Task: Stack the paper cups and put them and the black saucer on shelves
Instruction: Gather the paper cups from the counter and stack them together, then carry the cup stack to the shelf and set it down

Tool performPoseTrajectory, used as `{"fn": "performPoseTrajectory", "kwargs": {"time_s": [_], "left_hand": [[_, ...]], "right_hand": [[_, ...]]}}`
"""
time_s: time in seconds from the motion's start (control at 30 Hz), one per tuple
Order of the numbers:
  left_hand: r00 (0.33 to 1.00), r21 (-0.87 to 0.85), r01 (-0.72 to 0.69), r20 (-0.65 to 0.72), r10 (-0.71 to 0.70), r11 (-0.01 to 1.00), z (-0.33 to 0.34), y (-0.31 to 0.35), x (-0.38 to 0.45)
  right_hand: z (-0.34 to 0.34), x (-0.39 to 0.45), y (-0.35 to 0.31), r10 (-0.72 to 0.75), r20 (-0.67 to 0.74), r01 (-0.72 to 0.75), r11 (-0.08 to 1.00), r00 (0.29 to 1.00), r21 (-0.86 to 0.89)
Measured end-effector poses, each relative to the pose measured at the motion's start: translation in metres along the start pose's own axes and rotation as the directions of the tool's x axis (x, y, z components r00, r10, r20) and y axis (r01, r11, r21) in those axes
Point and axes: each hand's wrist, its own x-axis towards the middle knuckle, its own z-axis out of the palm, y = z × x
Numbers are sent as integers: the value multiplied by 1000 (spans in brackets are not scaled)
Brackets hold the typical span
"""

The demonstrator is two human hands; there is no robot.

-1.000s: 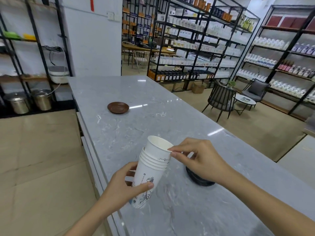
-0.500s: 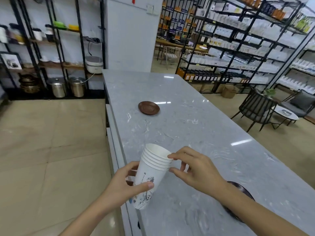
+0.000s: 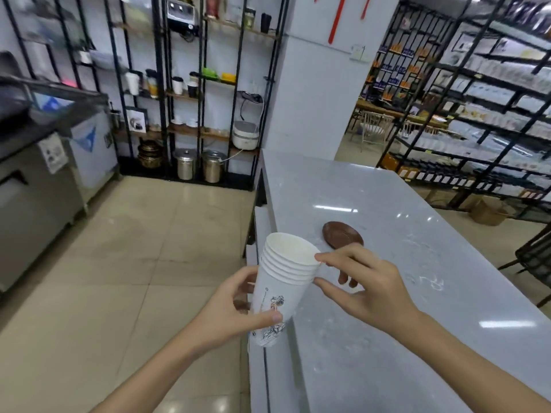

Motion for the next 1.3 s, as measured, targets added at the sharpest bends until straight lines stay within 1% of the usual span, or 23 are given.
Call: {"fn": "performPoseTrajectory", "kwargs": {"time_s": [0.1,0.3,0.53,0.7,0.9,1.13,1.3], "left_hand": [[998,82,-27,-56,32,996,-31,1,12],[985,176,-71,-142,97,982,-88,14,42],[961,224,-92,-234,145,970,-158,33,108],[949,270,-108,-257,180,957,-210,36,181],[944,321,-101,-269,193,942,-269,43,285],[935,355,-117,-274,223,927,-323,54,398],[935,349,-104,-286,211,931,-364,55,465]], "right_hand": [[13,39,6,-32,-34,32,999,999,14],[36,111,16,-135,-73,135,991,988,-3],[85,209,48,-208,-119,212,977,971,19],[131,279,95,-264,-133,268,963,955,11],[171,374,161,-308,-58,311,950,950,39],[208,473,233,-308,-40,309,951,950,10],[245,533,278,-295,-47,296,955,954,11]]}}
